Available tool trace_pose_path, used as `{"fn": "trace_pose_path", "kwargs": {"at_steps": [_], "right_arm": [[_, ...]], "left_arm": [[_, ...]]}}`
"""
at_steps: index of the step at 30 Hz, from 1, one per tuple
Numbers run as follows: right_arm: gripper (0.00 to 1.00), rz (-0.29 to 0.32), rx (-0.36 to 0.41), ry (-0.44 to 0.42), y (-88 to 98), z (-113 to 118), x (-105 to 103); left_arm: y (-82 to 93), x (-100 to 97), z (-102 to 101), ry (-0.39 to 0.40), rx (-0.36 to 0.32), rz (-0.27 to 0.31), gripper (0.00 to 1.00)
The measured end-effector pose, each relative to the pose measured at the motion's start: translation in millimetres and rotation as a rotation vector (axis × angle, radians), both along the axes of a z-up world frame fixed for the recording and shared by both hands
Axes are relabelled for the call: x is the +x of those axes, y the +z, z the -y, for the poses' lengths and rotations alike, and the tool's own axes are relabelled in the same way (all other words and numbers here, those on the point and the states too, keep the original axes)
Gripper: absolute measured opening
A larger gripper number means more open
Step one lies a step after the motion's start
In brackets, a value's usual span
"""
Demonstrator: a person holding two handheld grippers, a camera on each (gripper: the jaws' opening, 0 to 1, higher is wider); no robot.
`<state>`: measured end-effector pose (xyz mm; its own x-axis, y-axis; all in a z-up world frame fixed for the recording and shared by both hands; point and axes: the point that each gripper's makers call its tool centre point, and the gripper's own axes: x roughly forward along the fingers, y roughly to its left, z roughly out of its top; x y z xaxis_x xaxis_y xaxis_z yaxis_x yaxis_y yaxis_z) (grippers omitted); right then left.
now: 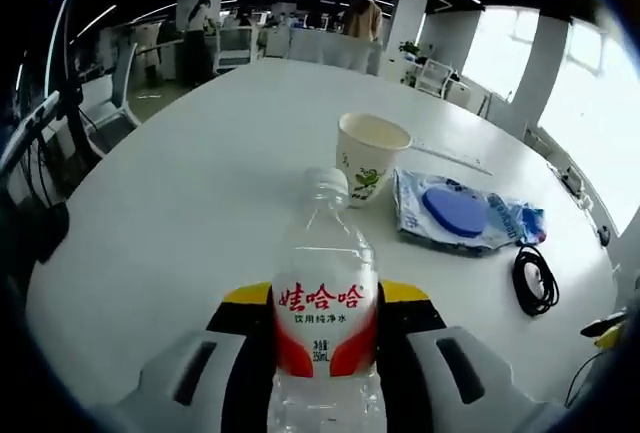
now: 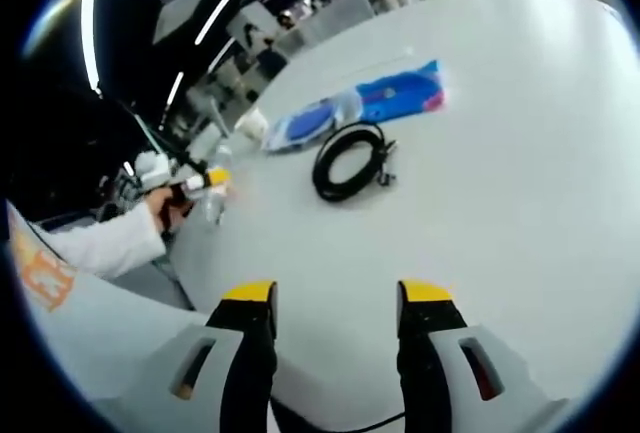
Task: Arrange the tabletop items into an orderly group along one side of the table until the central work area is clear of visible clutter.
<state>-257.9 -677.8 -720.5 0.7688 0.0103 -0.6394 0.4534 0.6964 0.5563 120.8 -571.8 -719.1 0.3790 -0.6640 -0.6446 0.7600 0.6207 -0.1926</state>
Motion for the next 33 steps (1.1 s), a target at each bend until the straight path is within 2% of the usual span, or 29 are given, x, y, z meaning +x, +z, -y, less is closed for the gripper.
{"fn": "trace_pose_path", "kwargs": {"at_steps": [6,9,12,15,18,24,28,33], "right_arm": [[0.46,0.022,0.017,-0.031,2.7,3,1],[0.46,0.027,0.013,-0.029,4.9,2,4],[0.46,0.037,0.008,-0.025,7.9,2,7],[0.46,0.058,0.012,-0.031,13.7,4,11],[0.47,0.092,-0.001,-0.03,26.8,5,19],[0.47,0.191,-0.013,-0.035,58.1,12,41],[0.47,0.261,-0.028,-0.034,85.4,16,60],[0.47,0.342,-0.084,0.041,121.3,13,91]], "left_arm": [[32.0,-14.4,15,-0.075,-0.052,0.1,0.37],[50.5,-22.2,24,-0.087,-0.11,0.106,0.37],[70.8,-39.0,38,-0.16,-0.174,0.12,0.37],[84.1,-57.3,50,-0.247,-0.188,0.146,0.38],[95.8,-75.9,59,-0.294,-0.205,0.169,0.38],[106.7,-115.0,77,-0.394,-0.25,0.159,0.38],[112.1,-142.5,85,-0.456,-0.277,0.138,0.38],[110.9,-172.6,89,-0.557,-0.258,0.147,0.39]]}}
